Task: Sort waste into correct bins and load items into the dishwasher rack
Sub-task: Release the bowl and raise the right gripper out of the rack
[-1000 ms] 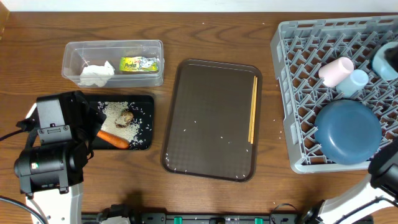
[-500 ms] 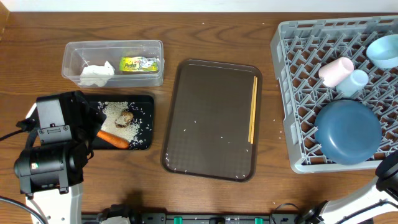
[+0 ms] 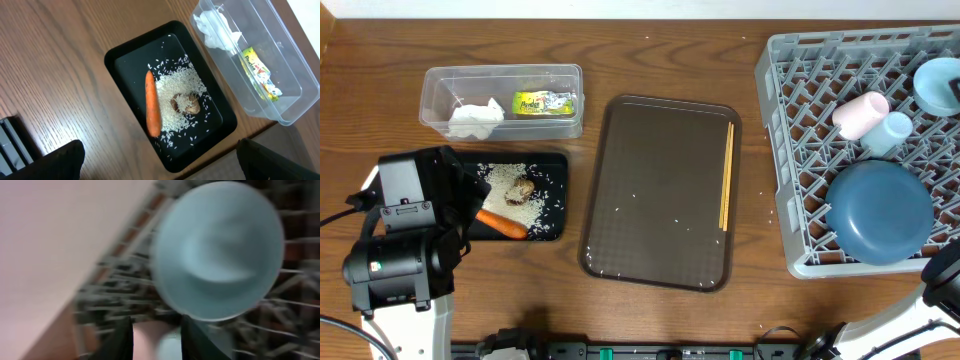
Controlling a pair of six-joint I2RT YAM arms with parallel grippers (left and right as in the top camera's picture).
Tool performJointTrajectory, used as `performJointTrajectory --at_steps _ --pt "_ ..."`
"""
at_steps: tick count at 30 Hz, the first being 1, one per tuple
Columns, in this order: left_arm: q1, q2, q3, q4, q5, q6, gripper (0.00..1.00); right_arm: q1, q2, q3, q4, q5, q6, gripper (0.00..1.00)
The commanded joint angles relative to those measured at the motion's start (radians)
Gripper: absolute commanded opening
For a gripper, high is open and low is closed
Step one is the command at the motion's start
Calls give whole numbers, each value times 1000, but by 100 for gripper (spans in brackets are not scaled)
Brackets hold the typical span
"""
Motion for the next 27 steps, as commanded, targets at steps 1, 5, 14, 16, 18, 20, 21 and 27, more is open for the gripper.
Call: performJointTrajectory --at_steps 1,5,14,16,18,20,21,27 --pt "4 0 3 -3 -19 -2 98 35 -19 14 5 156 -100 27" --pt "4 0 3 -3 -19 -2 98 81 -19 14 18 135 -173 41" --pt "4 0 3 -3 -19 -2 98 230 -2 14 -13 476 -367 57" --pt "4 0 3 -3 -19 -2 98 259 11 14 -12 578 -369 57" --pt "4 0 3 -3 -19 -2 98 279 20 14 -3 682 -369 57" --pt "4 0 3 -3 -19 -2 98 291 27 14 7 747 -369 58" --pt "4 0 3 -3 -19 -2 98 293 28 14 13 752 -370 59" --pt "4 0 3 -3 -19 -2 98 294 60 14 26 796 -384 58"
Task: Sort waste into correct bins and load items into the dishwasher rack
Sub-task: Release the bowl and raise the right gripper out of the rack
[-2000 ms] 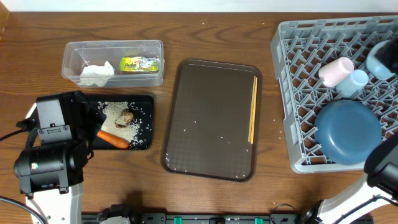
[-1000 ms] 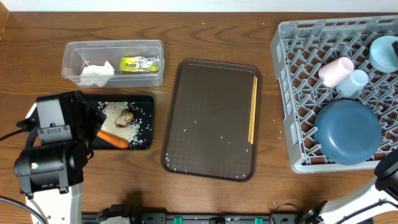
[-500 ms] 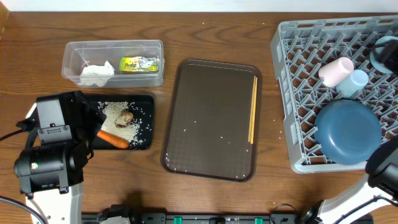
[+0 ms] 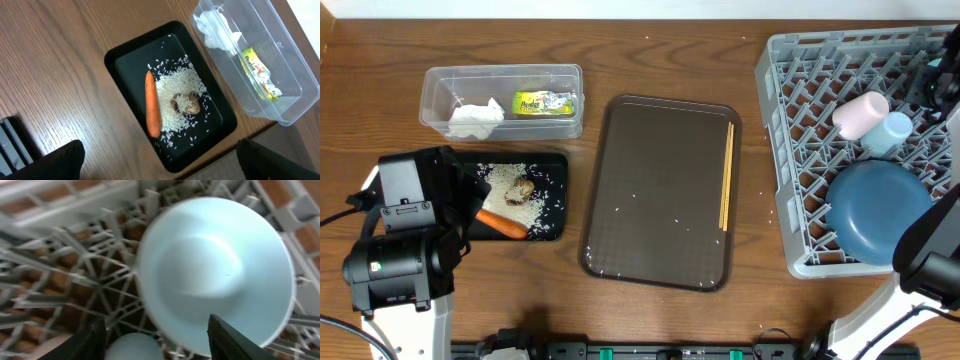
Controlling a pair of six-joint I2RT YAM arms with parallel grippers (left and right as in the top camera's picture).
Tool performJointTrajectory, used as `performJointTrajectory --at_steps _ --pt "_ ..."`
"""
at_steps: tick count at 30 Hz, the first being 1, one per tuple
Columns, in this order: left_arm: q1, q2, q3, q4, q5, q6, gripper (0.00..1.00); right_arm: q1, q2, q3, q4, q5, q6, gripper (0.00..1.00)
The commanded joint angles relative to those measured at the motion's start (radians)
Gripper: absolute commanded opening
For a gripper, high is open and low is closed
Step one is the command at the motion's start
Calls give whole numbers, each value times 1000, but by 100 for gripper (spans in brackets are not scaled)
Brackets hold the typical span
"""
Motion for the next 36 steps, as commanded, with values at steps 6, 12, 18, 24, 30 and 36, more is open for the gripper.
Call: performJointTrajectory --at_steps 6,12,18,24,30,36 --pt "4 0 3 -3 -19 -2 98 -7 92 14 2 94 -31 57" --pt "4 0 3 -3 -19 -2 98 -19 143 14 3 94 -31 55" --pt "4 0 3 -3 -19 -2 98 -19 146 22 5 94 -31 23" --pt "4 0 3 -3 -19 -2 98 -20 144 46 -11 94 -7 6" --pt "4 0 3 -3 -19 -2 98 -21 144 132 -82 56 23 1" --pt "4 0 3 -3 -19 -2 98 -27 144 189 -138 -16 51 1"
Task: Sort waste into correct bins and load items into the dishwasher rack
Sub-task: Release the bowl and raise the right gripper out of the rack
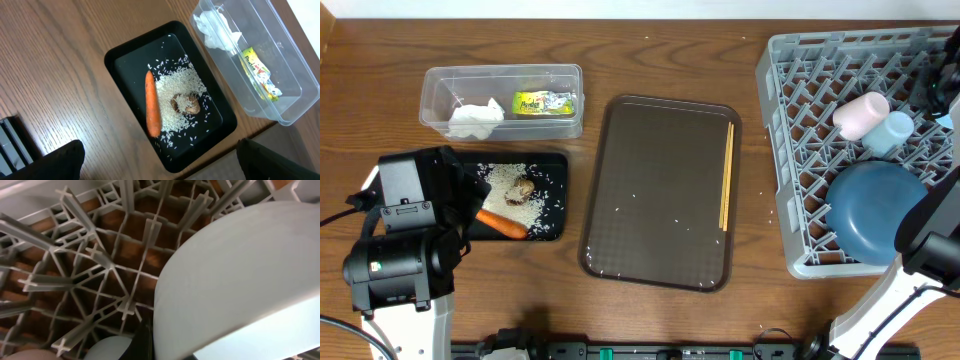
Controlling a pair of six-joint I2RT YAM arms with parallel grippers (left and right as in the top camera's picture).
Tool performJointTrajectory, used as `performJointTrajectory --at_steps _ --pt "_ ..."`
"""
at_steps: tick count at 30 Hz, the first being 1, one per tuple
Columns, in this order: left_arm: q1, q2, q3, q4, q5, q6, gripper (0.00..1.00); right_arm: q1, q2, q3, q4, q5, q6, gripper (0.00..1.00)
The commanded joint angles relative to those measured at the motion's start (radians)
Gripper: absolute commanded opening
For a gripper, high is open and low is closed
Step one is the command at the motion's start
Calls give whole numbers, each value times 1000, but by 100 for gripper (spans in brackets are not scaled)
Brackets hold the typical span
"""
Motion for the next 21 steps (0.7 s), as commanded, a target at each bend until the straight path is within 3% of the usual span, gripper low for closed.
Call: performJointTrajectory --at_steps 1,10,21 --pt "4 0 3 -3 -19 -2 98 -14 16 47 -20 -103 49 1" --pt "4 0 3 -3 -19 -2 98 -114 1 120 -16 -710 105 1" --pt "4 0 3 -3 -19 -2 98 -221 1 118 48 -1137 149 1"
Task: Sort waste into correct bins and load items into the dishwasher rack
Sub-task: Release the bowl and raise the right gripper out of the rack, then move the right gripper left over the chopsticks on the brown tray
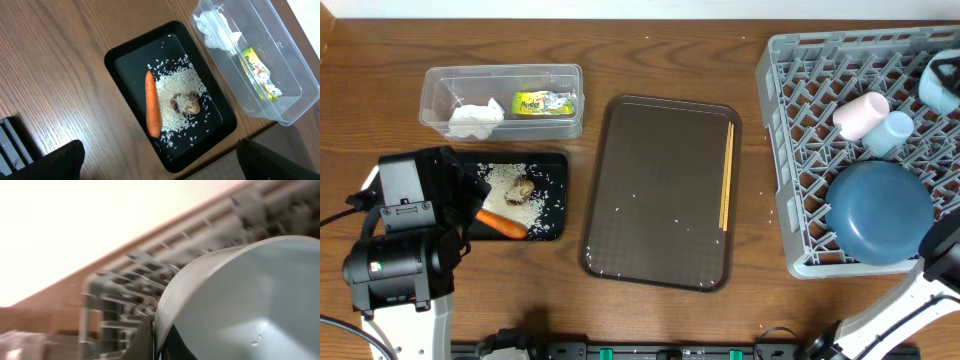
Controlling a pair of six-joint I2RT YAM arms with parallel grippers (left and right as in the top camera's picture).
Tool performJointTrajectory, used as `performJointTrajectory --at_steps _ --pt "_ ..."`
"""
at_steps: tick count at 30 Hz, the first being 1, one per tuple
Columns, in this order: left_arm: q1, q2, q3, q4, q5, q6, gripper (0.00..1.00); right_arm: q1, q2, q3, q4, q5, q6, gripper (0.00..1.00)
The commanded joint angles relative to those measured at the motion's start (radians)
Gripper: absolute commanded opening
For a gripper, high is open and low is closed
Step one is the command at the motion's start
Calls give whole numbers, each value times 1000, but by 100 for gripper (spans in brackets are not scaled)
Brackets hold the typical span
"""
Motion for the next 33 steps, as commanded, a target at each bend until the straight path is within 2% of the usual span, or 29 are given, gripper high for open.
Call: performJointTrajectory --at_steps 1,14,25,33 --pt "4 0 3 -3 -19 -2 98 -20 -5 23 28 -237 53 2" --pt "4 0 3 -3 -19 -2 98 -24 10 -16 57 -290 61 1" --pt "4 0 3 -3 -19 -2 98 -34 110 -27 79 -301 63 1" --pt "4 0 3 -3 -19 -2 98 -58 174 -27 164 -381 130 1"
